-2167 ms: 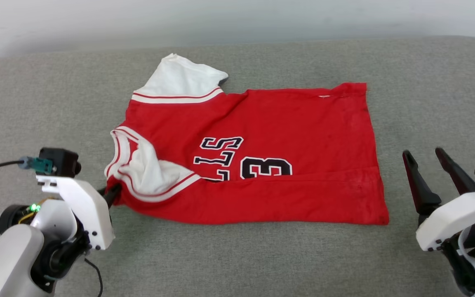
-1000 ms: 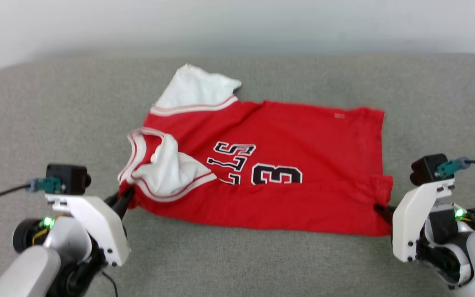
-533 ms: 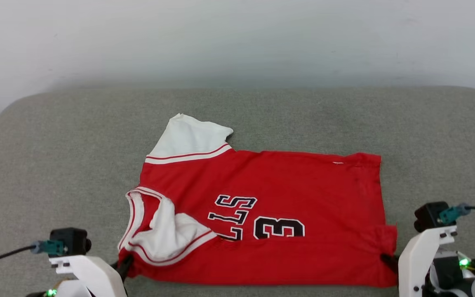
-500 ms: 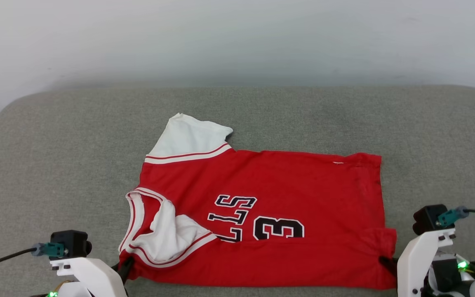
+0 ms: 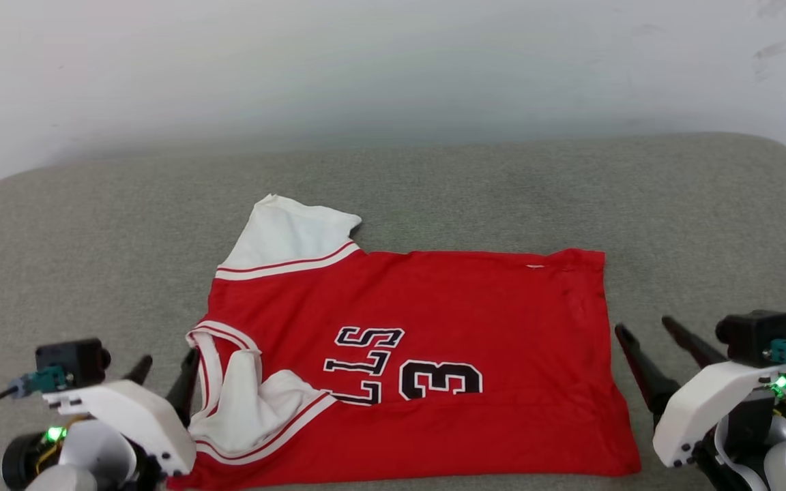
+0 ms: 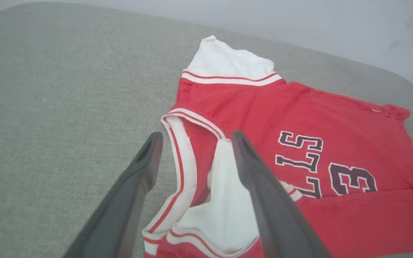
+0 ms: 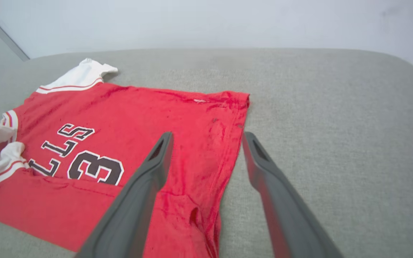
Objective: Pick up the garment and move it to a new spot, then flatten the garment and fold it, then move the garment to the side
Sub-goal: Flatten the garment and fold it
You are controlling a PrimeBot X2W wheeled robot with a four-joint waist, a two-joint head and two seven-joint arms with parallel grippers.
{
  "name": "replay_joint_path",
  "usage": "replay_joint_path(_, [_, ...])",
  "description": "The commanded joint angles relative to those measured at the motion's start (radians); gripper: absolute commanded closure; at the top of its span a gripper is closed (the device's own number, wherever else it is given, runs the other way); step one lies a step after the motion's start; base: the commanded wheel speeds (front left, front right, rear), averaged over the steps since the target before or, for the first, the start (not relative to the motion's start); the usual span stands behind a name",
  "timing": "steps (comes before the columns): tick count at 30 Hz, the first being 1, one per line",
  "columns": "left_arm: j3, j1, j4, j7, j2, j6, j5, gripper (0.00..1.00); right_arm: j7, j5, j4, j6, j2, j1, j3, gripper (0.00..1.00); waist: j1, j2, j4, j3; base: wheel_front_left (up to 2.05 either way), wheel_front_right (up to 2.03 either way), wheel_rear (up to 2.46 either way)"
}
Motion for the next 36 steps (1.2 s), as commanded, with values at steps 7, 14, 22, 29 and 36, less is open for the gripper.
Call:
replay_joint_path(7, [0.026,-0.128,-0.007,-0.074,-0.008,0.013,0.06,0.0,-0.197,-0.106,-0.071,0.0,0.076,-0.05,-0.053,0.0,0.0001,0.0,-0.044,0.034,0.0,0.0,0.0])
replay_joint_path(14, [0.046,-0.324,0.039,-0.069,0.016,-0.021,0.086,0.0,-0.26,-0.173,-0.18,0.0,0.139,-0.11,-0.081,0.0,0.0001,0.0,-0.094,0.175,0.0,0.0,0.0])
replay_joint_path(22, [0.016,-0.689,0.184,0.174,0.106,-0.159,0.054,0.0,-0.296,-0.187,-0.252,0.0,0.19,-0.2,-0.077,0.0,0.0001,0.0,-0.182,0.365,0.0,0.0,0.0])
replay_joint_path(29, [-0.052,-0.881,0.278,0.502,0.203,-0.231,0.03,0.0,-0.325,-0.167,-0.241,0.0,0.204,-0.217,-0.053,0.0,0.0001,0.0,-0.246,0.439,0.0,0.0,0.0])
replay_joint_path(36, [-0.093,-0.932,0.372,0.79,0.298,-0.216,-0.005,0.0,-0.362,-0.13,-0.223,0.0,0.209,-0.244,-0.022,0.0,0.0001,0.0,-0.315,0.546,0.0,0.0,0.0])
